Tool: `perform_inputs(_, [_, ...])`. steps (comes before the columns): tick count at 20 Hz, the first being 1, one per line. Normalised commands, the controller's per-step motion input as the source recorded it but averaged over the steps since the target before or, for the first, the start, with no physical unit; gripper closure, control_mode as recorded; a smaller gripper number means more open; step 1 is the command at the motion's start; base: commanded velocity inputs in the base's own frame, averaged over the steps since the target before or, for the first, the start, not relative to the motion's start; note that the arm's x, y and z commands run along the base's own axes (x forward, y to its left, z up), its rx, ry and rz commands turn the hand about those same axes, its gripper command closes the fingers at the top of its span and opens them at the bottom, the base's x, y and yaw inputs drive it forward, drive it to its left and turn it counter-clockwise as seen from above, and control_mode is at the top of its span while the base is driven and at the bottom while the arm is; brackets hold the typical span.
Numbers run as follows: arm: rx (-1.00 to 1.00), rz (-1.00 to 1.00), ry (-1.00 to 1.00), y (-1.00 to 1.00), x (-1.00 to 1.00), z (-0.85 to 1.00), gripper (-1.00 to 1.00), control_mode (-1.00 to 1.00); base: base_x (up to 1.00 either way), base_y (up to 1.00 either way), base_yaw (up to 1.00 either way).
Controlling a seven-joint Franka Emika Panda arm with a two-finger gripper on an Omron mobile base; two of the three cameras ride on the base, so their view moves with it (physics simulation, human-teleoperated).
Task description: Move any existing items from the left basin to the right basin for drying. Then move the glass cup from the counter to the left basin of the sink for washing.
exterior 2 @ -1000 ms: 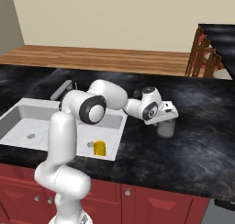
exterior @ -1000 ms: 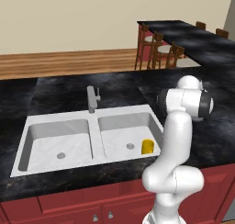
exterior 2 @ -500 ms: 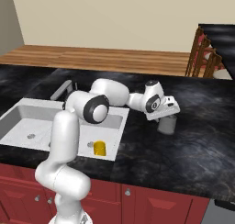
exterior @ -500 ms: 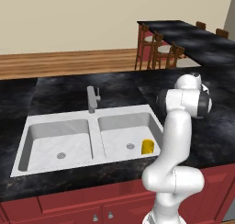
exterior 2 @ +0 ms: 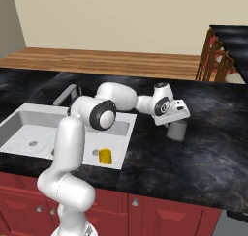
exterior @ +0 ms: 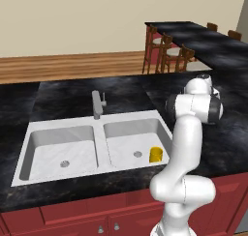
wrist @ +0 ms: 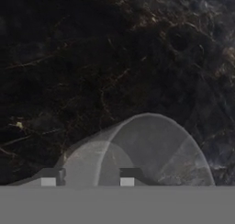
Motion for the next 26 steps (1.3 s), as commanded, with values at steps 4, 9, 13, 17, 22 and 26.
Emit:
perform_inputs(4, [0.0, 0.0, -0.02, 0.0, -0.25, 0.01, 1.0, -1.0, 0.0, 0.0, 0.0])
perform_inputs(9, [0.0, 0.0, -0.04, 0.04, -0.42, 0.11, 1.0, -1.0, 0.0, 0.0, 0.0])
perform_inputs(13, [0.0, 0.0, -0.07, 0.06, -0.51, 0.13, 1.0, -1.0, 0.0, 0.0, 0.0])
perform_inputs(17, [0.0, 0.0, -0.08, 0.15, -0.5, 0.24, 1.0, -1.0, 0.0, 0.0, 0.0])
perform_inputs(22, [0.0, 0.0, -0.1, 0.27, -0.5, 0.35, 1.0, -1.0, 0.0, 0.0, 0.0])
perform_inputs(26, [0.0, 0.0, -0.09, 0.09, -0.53, 0.25, 1.0, -1.0, 0.0, 0.0, 0.0])
